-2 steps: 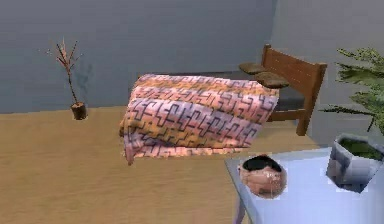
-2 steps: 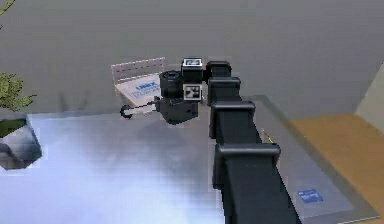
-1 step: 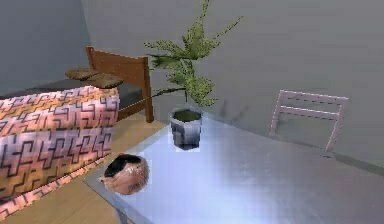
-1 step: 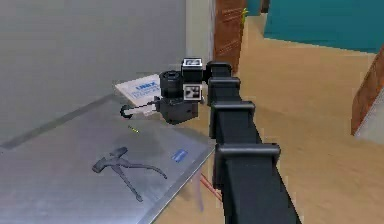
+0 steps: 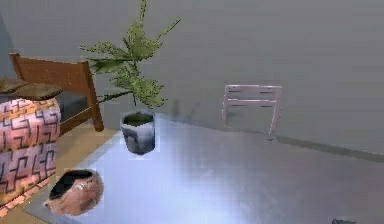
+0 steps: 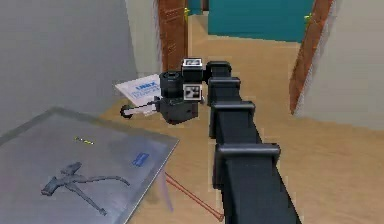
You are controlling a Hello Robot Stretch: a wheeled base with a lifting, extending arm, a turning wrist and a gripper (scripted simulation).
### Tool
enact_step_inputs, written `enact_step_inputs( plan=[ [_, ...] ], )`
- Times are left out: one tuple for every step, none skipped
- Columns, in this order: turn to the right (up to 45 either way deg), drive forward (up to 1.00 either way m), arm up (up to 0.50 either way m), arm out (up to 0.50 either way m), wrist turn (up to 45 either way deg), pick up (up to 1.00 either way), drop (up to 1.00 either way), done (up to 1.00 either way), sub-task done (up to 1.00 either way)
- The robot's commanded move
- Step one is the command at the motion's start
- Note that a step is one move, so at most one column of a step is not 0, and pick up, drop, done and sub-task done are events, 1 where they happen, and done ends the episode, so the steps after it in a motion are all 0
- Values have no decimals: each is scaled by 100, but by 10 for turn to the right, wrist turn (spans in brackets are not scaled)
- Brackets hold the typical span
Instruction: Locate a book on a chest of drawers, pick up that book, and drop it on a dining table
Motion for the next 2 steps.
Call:
enact_step_inputs(
  plan=[
    [-450, 0, 0, 0, 0, 0, 0, 0, 0],
    [-450, 0, 0, 0, 0, 0, 0, 0, 0]
  ],
)
